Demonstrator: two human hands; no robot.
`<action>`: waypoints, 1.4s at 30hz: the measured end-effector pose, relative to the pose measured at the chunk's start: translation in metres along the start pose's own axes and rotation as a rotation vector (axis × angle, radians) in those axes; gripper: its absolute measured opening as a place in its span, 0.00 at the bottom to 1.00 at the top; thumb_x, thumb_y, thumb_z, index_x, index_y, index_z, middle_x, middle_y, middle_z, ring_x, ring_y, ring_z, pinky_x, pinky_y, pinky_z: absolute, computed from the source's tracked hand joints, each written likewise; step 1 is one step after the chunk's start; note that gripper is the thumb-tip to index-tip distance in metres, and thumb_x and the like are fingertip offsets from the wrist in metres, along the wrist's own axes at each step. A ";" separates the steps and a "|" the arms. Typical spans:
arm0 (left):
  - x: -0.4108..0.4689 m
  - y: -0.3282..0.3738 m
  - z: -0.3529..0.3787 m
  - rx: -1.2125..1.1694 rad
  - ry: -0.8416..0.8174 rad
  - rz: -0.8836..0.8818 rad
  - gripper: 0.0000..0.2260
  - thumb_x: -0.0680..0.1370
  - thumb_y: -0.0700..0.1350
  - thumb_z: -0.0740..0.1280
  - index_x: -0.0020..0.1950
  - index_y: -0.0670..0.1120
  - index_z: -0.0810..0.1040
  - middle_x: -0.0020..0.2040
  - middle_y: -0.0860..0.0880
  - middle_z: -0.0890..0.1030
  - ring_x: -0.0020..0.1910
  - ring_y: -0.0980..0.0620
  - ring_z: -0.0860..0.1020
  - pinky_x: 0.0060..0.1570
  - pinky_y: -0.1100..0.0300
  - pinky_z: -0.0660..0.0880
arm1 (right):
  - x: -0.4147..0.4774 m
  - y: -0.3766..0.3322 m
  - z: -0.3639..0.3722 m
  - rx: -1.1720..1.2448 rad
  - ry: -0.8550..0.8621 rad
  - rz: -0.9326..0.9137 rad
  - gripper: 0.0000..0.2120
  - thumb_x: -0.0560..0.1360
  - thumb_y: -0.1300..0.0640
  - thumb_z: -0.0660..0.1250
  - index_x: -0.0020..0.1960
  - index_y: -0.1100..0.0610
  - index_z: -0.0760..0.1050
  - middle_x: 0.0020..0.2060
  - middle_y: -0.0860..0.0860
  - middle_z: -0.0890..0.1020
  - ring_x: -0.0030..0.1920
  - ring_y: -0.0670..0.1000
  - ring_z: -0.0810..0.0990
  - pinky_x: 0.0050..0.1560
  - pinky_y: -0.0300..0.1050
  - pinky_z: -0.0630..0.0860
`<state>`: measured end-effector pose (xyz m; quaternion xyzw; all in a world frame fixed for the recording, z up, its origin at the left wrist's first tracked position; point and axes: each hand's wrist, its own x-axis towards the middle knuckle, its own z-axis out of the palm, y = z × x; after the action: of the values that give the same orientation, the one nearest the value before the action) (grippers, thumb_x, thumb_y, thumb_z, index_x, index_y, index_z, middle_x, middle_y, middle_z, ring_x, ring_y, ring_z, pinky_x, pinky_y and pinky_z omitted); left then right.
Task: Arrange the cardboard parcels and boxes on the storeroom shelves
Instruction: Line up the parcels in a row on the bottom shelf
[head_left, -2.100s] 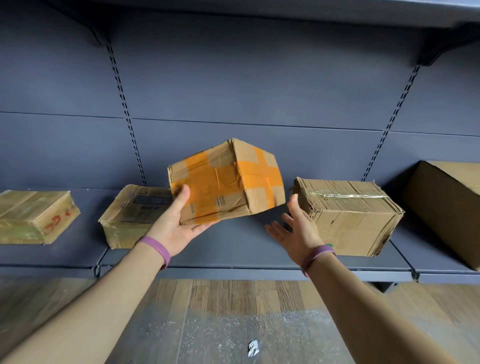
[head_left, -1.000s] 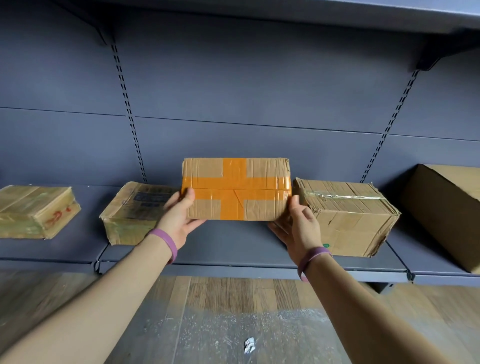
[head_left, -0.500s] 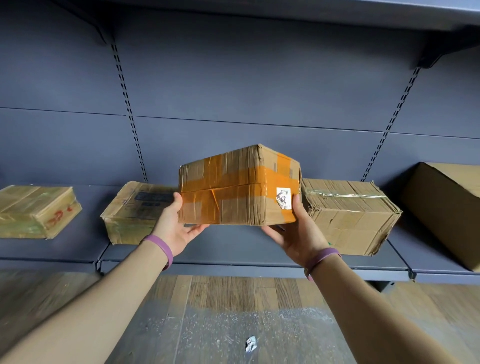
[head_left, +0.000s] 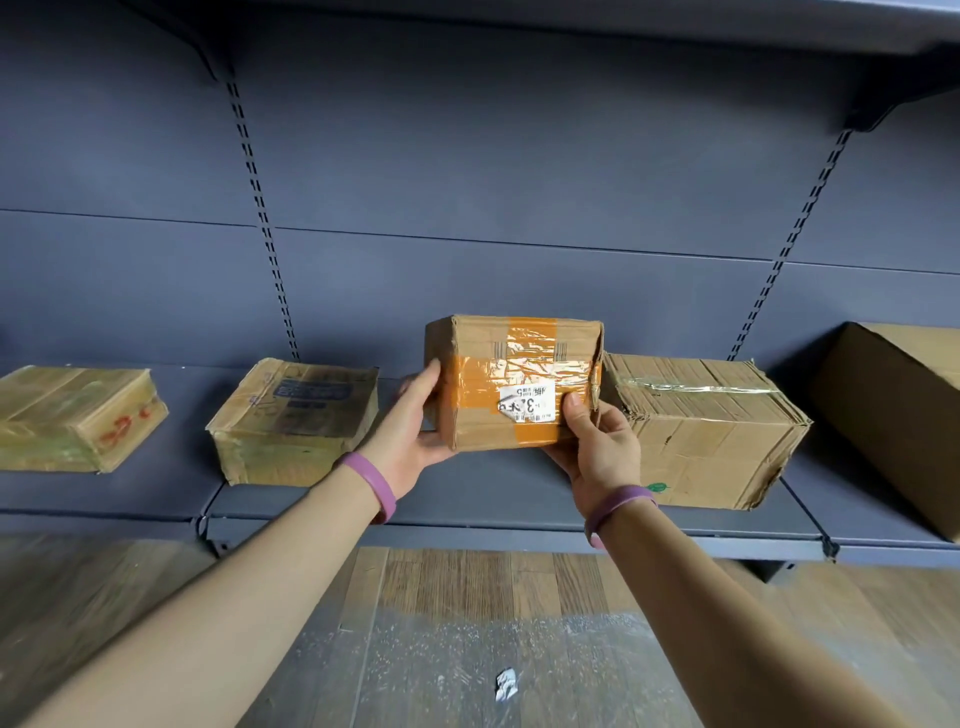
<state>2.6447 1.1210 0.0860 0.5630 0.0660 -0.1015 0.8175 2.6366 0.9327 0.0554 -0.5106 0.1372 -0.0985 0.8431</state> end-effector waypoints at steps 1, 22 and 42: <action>-0.001 0.000 0.001 0.011 -0.048 -0.013 0.21 0.78 0.61 0.65 0.68 0.54 0.74 0.59 0.50 0.83 0.60 0.45 0.81 0.61 0.44 0.78 | 0.001 0.000 0.000 0.012 0.011 -0.002 0.07 0.79 0.60 0.68 0.56 0.61 0.75 0.44 0.56 0.84 0.43 0.53 0.84 0.47 0.53 0.84; 0.003 -0.008 -0.042 -0.274 -0.018 -0.052 0.27 0.71 0.53 0.71 0.68 0.46 0.74 0.60 0.42 0.84 0.62 0.42 0.81 0.57 0.47 0.80 | 0.012 0.007 -0.023 -0.002 0.080 0.240 0.41 0.73 0.40 0.71 0.79 0.48 0.55 0.70 0.50 0.66 0.69 0.67 0.70 0.58 0.67 0.78; 0.004 -0.001 -0.028 0.263 0.033 -0.058 0.44 0.63 0.63 0.74 0.76 0.52 0.66 0.73 0.48 0.72 0.72 0.42 0.69 0.68 0.35 0.69 | 0.004 0.002 -0.014 -0.051 0.078 -0.007 0.16 0.72 0.63 0.75 0.53 0.56 0.69 0.52 0.58 0.82 0.58 0.62 0.82 0.58 0.64 0.79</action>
<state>2.6486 1.1468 0.0743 0.6648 0.0818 -0.1239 0.7322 2.6354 0.9206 0.0470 -0.5283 0.1708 -0.1178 0.8233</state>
